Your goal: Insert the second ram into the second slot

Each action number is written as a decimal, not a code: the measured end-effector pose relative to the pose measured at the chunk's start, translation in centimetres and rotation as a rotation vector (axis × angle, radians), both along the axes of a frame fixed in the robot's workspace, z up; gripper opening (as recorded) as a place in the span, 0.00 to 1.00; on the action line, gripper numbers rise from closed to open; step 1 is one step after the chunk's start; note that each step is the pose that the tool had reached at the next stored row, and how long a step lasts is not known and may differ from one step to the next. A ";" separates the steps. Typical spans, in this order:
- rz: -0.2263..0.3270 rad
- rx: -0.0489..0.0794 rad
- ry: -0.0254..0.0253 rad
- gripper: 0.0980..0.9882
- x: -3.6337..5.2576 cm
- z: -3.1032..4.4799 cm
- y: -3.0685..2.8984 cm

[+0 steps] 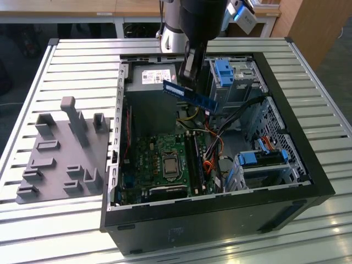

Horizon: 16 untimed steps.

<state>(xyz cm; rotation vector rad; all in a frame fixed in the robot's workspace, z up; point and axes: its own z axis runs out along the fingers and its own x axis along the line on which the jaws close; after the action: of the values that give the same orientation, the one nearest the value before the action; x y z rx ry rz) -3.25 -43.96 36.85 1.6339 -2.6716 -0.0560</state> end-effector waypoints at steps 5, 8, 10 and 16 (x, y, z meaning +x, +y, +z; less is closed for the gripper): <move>-0.060 -0.003 0.0000 0.04 0.00 -0.02 0.00; -0.098 -0.004 0.0001 0.04 0.00 -0.04 0.00; -0.123 -0.005 0.0001 0.04 0.00 -0.05 0.00; -0.191 -0.006 0.0001 0.04 0.00 -0.06 0.00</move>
<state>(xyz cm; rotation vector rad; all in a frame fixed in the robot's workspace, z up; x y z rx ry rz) -3.24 -43.96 36.79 1.3715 -2.8155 -0.0489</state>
